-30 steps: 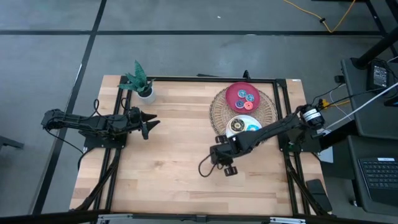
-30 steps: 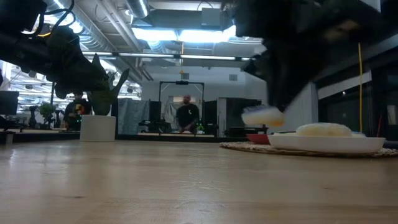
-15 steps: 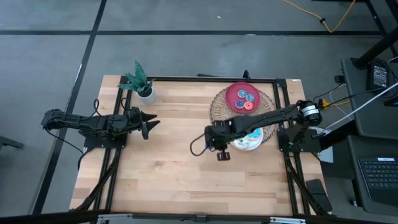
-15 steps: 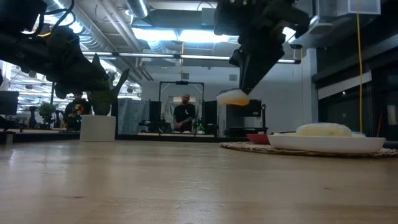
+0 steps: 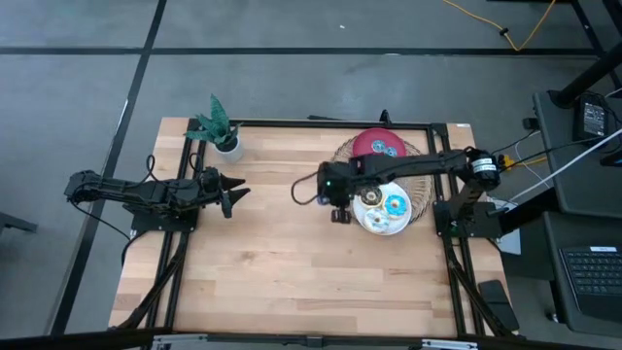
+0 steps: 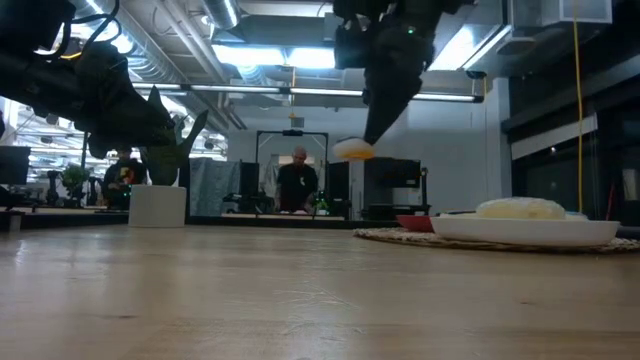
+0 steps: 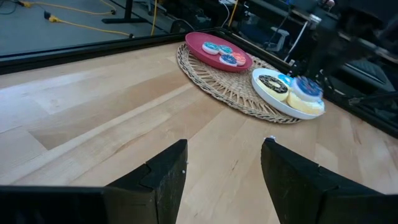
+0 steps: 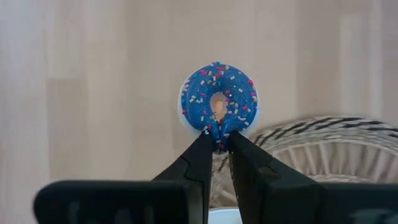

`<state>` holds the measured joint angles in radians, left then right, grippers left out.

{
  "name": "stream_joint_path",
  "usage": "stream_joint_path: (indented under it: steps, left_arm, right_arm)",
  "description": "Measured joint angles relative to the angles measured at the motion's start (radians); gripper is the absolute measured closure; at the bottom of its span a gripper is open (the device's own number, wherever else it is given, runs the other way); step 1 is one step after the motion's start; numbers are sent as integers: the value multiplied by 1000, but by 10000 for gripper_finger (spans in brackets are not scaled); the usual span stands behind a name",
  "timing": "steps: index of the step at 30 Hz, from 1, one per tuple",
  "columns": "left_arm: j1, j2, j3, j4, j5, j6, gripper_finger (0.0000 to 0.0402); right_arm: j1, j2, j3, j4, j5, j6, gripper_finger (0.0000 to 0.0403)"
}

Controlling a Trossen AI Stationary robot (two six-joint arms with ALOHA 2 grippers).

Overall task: Pick & Place donuts
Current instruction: Put the small dark blue donut on the red plate

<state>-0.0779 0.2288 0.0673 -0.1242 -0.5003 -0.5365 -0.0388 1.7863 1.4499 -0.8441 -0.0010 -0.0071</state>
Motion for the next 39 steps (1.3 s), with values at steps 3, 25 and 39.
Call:
stream_joint_path:
  steps: [3,25,39]
  left_arm:
    - [0,0,0,0,0,0,205]
    - [0,0,0,0,0,0,205]
    - [0,0,0,0,0,0,205]
  right_arm:
    - [-42,0,11,0,1,-2,349]
    - [-329,0,16,-7,8,112,349]
    - [-493,0,16,-6,25,218,349]
